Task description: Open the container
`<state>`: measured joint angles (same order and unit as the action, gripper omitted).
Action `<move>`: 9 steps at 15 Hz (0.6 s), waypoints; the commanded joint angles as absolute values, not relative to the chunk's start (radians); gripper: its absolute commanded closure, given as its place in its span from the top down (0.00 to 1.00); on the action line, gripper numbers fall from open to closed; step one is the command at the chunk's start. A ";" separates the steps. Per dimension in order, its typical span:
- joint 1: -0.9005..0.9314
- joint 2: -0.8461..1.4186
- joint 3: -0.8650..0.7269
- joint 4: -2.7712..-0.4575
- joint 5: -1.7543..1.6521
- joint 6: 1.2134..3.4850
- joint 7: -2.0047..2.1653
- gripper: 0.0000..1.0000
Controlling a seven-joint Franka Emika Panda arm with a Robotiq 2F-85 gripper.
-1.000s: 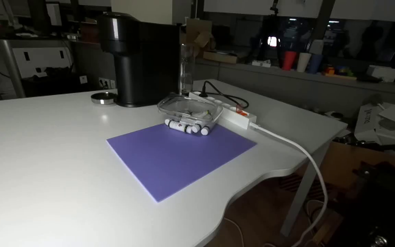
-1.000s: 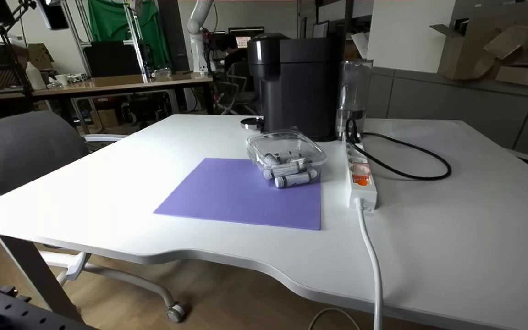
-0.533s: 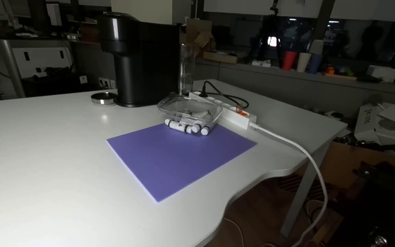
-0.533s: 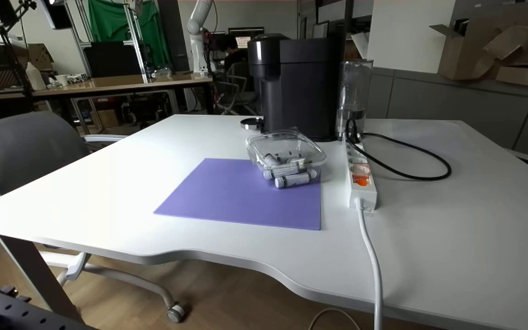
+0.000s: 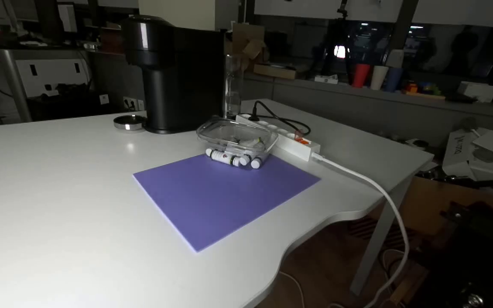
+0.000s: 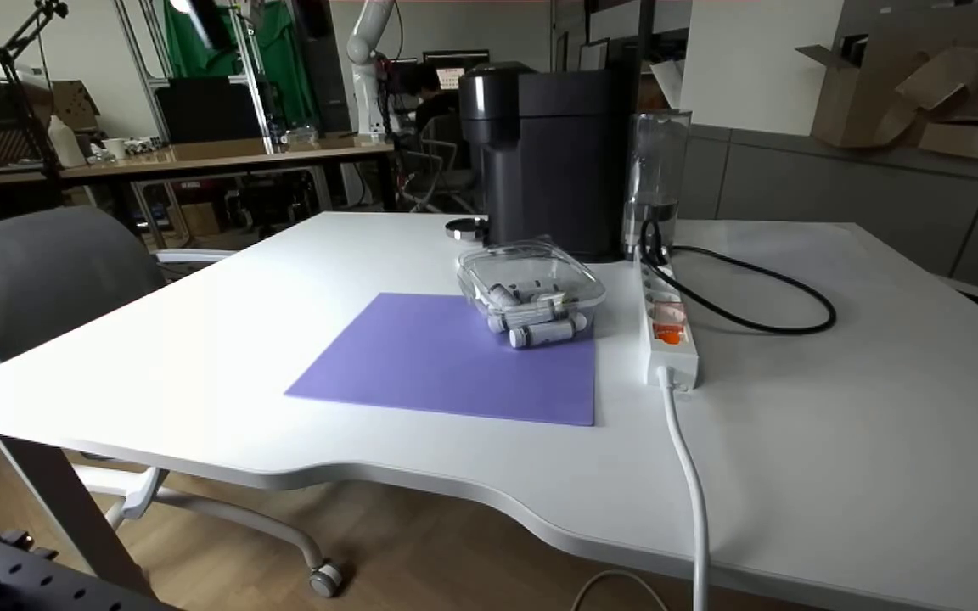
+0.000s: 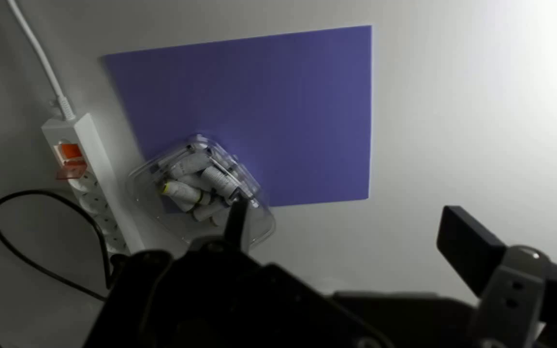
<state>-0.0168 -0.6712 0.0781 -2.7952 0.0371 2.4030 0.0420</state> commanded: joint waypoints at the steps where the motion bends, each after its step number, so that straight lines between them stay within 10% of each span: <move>1: -0.033 -0.521 -0.006 -2.708 -0.074 2.388 -0.142 1.00; 9: -0.012 -0.482 -0.068 -2.709 -0.062 2.398 -0.273 1.00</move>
